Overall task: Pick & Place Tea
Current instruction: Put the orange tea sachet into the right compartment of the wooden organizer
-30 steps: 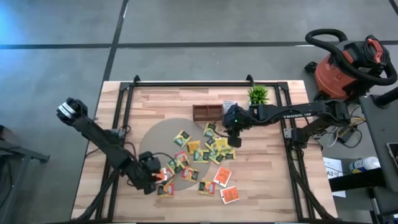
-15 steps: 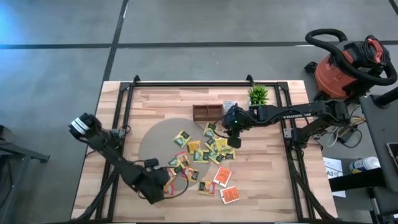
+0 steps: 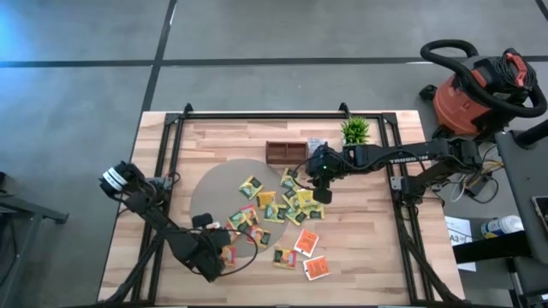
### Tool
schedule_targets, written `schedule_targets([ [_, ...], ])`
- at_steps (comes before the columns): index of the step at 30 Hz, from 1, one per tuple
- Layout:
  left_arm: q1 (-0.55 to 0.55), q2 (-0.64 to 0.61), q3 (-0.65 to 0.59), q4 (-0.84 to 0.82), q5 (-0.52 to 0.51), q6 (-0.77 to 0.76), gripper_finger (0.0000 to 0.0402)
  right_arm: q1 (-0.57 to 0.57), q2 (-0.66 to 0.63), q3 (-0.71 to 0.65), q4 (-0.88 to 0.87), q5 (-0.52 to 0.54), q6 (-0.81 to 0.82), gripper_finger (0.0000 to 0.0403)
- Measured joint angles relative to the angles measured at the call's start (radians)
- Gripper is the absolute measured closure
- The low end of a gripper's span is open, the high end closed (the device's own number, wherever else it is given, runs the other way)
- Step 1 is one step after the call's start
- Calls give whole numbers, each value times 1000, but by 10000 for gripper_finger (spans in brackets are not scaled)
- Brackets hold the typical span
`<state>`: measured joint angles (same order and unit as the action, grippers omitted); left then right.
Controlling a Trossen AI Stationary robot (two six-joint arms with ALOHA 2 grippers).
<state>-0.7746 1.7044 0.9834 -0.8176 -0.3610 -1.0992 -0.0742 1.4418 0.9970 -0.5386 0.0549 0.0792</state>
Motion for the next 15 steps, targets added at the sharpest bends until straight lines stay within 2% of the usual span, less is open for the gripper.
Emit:
schedule_targets([
  [6,2,-9,-2,-43,0,1,391,0,0,0,20,0,0,305],
  [12,14,-108,5,-55,-19,-25,401,0,0,0,61,0,0,303],
  [15,21,-195,5,-101,-82,-63,401,-1,0,0,82,0,0,303],
])
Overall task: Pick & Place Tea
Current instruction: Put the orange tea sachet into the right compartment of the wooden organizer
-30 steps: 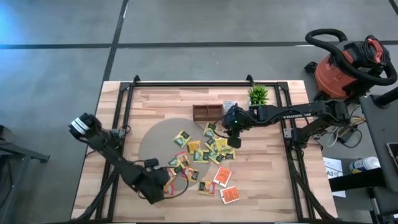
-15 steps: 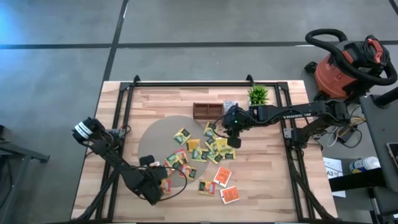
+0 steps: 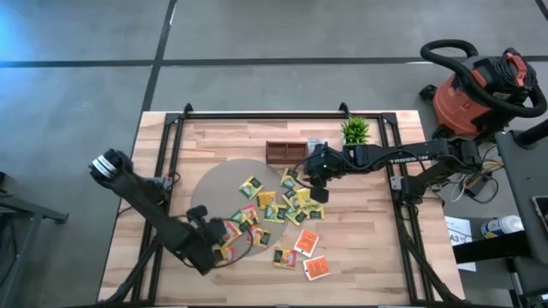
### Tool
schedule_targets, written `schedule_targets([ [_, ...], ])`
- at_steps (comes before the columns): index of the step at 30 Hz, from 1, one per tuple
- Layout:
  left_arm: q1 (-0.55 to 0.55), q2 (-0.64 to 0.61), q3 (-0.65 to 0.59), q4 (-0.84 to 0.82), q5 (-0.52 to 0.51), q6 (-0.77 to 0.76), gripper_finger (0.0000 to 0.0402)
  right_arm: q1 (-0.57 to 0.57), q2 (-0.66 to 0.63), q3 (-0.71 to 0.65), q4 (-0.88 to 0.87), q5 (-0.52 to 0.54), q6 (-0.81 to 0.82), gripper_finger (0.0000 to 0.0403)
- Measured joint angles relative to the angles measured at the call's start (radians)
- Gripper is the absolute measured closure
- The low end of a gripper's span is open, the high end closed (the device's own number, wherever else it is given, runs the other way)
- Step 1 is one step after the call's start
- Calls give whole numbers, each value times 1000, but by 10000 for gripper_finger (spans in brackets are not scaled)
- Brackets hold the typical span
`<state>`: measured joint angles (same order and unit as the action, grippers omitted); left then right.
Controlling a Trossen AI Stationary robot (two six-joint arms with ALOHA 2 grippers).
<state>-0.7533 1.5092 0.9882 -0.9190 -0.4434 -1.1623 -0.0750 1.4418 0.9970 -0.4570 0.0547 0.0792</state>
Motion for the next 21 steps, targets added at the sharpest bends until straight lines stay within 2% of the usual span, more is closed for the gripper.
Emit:
schedule_targets([
  [3,12,-105,-2,-55,-84,-48,401,0,0,0,31,0,-3,303],
  [6,26,-224,-11,-34,-167,-46,401,0,0,0,76,-2,-3,303],
  [11,93,-409,-48,144,-252,136,401,0,0,0,233,-24,-37,303],
  [16,240,-513,-123,396,-225,378,401,0,0,64,280,-76,-110,303],
  [21,416,-523,-200,633,-44,567,401,-1,0,157,262,-105,-154,290],
])
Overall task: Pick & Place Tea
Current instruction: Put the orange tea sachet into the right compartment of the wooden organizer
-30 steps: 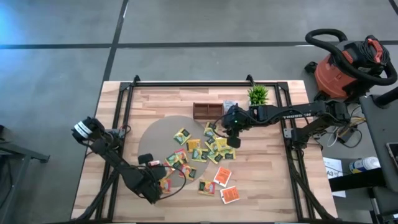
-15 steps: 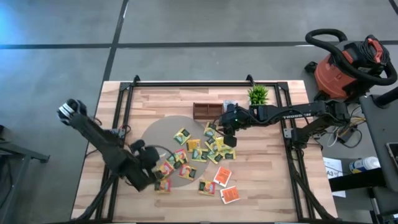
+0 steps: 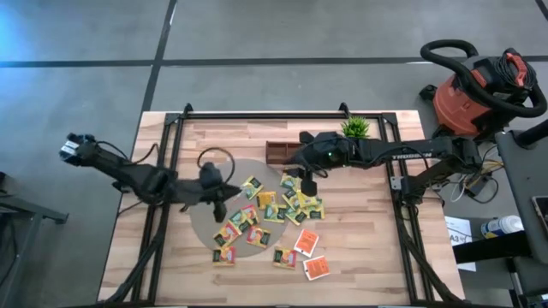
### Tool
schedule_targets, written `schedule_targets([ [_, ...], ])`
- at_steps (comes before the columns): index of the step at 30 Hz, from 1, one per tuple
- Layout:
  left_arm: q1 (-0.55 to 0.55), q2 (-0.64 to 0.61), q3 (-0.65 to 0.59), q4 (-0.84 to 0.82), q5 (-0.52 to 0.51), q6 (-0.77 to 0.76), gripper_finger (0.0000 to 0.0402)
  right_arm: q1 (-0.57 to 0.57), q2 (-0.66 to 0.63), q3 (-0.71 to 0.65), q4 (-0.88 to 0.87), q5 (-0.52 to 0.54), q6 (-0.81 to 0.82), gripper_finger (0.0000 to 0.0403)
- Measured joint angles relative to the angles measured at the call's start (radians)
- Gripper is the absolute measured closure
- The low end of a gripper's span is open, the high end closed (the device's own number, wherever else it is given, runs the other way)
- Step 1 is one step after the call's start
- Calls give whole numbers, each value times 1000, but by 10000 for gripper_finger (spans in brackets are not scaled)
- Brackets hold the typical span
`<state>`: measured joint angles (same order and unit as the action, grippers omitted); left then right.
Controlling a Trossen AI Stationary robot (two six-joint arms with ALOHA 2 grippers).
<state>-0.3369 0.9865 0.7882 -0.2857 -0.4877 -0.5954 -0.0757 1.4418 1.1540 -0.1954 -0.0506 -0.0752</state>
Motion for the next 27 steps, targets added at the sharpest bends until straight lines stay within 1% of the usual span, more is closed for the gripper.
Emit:
schedule_targets([
  [2,61,16,-11,42,57,47,401,0,0,38,-27,-22,-10,277],
  [6,162,58,-9,70,148,132,401,1,18,102,-109,-38,-12,245],
  [10,249,94,-4,186,264,211,401,1,73,178,-212,-38,-42,213],
  [13,308,122,-3,242,341,245,401,0,139,251,-299,-37,-68,198],
  [16,349,143,2,248,385,248,401,-1,194,336,-389,-37,-107,196],
  [19,362,157,11,271,422,252,401,-1,239,412,-460,-37,-149,202],
  [27,361,173,37,277,434,267,401,-1,328,521,-511,-37,-196,218],
])
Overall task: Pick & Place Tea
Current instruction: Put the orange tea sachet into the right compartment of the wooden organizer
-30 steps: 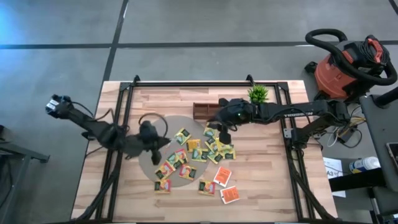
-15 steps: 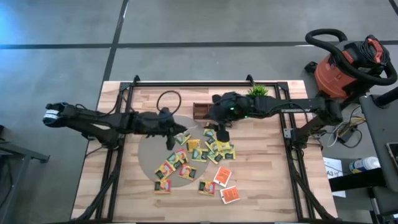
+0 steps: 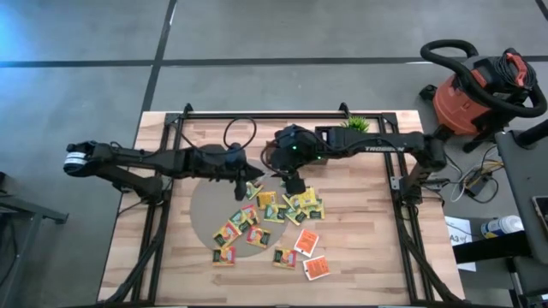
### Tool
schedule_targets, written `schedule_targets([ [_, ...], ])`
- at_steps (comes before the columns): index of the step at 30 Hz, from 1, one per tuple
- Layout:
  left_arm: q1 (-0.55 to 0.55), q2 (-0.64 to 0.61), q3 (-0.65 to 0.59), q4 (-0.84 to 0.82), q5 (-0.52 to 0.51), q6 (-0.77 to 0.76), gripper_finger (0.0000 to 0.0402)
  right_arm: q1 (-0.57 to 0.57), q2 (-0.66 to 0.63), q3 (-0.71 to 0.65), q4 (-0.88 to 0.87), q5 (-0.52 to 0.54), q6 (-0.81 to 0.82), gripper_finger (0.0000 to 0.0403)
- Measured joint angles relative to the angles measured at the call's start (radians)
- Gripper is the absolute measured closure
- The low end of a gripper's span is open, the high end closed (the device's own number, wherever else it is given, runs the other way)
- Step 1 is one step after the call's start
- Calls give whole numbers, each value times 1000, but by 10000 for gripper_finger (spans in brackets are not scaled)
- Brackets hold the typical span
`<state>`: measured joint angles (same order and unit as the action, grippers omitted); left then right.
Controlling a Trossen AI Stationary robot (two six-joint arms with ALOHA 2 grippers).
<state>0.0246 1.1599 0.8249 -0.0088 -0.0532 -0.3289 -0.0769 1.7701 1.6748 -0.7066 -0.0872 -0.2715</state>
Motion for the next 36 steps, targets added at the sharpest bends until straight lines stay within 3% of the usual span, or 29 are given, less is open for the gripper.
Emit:
schedule_targets([
  [12,-1,2,8,-13,3,16,401,0,47,42,-58,0,0,255],
  [27,-1,5,6,-12,6,12,401,0,47,41,-68,10,2,388],
  [36,-1,9,5,-7,-20,-50,383,-5,47,40,-117,14,28,394],
])
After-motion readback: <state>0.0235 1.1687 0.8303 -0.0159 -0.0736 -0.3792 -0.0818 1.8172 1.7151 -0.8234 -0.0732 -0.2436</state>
